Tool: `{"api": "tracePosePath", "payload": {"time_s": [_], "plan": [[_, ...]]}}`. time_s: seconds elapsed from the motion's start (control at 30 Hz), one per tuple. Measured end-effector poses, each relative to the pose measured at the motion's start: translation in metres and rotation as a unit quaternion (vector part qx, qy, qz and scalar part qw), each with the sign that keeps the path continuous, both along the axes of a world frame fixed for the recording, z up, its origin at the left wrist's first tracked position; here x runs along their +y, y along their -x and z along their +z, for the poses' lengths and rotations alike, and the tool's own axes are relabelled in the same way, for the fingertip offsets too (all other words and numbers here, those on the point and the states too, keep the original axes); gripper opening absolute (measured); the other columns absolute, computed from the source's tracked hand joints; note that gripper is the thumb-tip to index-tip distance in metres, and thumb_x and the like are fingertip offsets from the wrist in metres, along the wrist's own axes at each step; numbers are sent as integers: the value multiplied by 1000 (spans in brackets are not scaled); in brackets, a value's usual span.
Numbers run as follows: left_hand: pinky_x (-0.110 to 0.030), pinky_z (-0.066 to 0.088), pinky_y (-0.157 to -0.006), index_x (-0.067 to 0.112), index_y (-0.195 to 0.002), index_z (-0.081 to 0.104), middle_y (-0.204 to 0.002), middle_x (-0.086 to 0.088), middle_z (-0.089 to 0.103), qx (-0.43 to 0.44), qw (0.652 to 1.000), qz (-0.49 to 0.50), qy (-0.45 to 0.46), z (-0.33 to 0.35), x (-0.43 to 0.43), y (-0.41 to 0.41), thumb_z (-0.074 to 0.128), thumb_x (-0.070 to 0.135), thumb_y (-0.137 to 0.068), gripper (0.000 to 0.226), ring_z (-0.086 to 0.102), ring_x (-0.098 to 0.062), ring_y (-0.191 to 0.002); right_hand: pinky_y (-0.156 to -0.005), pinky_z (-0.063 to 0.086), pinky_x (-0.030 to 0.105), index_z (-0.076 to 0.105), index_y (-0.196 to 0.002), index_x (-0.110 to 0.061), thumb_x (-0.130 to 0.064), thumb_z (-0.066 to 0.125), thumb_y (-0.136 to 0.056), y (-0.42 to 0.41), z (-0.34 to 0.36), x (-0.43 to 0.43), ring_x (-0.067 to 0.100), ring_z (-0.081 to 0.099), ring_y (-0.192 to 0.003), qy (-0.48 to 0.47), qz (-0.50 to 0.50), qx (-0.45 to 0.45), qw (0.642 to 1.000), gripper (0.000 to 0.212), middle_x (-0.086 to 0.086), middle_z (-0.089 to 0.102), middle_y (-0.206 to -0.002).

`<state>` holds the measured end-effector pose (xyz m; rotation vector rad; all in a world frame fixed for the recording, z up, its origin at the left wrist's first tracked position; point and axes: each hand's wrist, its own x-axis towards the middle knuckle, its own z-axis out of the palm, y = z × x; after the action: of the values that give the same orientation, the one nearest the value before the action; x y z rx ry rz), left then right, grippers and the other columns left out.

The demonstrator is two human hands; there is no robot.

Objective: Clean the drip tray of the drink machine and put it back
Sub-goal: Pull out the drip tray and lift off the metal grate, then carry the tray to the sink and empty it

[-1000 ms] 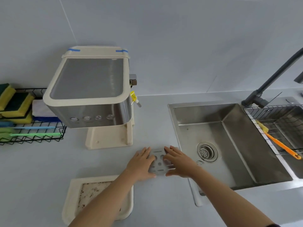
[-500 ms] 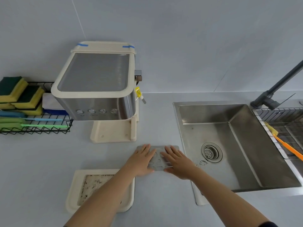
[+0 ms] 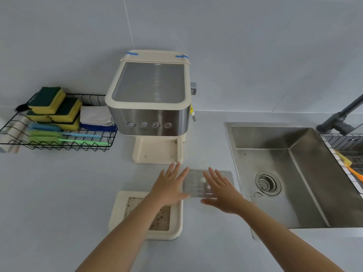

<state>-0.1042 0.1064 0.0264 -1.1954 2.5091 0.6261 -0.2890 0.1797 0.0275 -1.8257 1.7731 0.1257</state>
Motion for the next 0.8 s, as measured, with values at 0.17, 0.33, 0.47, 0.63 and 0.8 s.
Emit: {"api": "tracePosePath", "payload": {"time_s": [0.17,0.33,0.47,0.63,0.8], "plan": [[-40,-7,-116,26,-144,-17,-154,-6,-24,13,998,64,-3,7,9,-65,46,57,-85,92,-21,-22,-142,-117,-4,38,-20,-144,-17,-54,60,-77,-45,3,11,9,-27,-132,7,-8,-74,997,111,-8,-31,-144],[-38,-8,-115,19,-144,-19,-154,-5,-24,43,990,127,-32,2,27,-128,54,63,-75,109,-24,-17,-141,-116,-6,37,-25,-142,-17,-56,69,-68,-83,-3,24,12,-31,-135,-17,-7,-93,995,126,-9,-36,-141],[-35,-7,-116,15,-141,-26,-153,-1,-26,49,986,145,-70,-7,40,-163,53,80,-52,135,-25,-10,-137,-117,-9,41,-36,-133,-12,-80,53,-44,-99,-11,32,16,-37,-129,-45,-16,-82,995,143,-5,-38,-141],[-38,5,-119,21,-142,-24,-154,9,-12,143,966,175,-128,-22,45,-186,56,82,-32,149,-9,-14,-144,-117,-8,42,-41,-126,-10,-76,58,-45,-112,-21,42,18,-37,-128,-37,-41,-81,995,145,-3,-40,-138],[-42,25,-115,28,-145,-10,-154,7,13,196,957,169,-130,-38,46,-187,76,69,-35,146,18,-14,-141,-119,0,45,-30,-140,-7,-55,78,-54,-124,-37,47,23,-27,-140,11,-108,-108,988,146,3,-27,-153]]}}
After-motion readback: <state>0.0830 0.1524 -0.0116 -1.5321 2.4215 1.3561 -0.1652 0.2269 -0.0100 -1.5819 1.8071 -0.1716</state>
